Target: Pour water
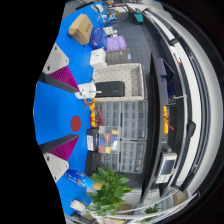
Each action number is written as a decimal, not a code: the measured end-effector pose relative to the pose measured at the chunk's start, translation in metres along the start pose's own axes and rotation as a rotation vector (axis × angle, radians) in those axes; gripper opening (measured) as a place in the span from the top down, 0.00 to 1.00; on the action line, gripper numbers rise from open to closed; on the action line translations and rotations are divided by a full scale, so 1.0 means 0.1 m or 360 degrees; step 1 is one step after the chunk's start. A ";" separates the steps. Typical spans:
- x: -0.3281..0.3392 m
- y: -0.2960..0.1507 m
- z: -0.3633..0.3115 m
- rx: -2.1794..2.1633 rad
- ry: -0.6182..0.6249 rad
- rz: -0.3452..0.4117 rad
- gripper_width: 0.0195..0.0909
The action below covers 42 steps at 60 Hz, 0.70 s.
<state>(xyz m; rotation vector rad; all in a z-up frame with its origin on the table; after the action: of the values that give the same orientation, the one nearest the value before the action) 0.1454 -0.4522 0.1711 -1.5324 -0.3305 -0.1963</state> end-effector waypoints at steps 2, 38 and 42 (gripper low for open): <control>0.02 0.04 0.05 -0.0019 0.0002 0.0012 0.06; 0.00 0.74 2.29 -0.0132 0.0433 0.0133 0.06; -0.12 0.59 2.40 -0.0110 0.0416 0.0201 0.07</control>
<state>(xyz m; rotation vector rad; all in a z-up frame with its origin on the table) 0.1326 -0.2116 0.1131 -1.5682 -0.0199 -0.3077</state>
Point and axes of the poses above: the point between the fingertips, and its own axes, seen from behind it with the camera up: z to the right, y down, x backward, against the way the camera looks, the point moved 2 cm from there along x, backward, against the way the camera looks, and after that the axes turned 2 degrees about -y, right-handed, at the moved point
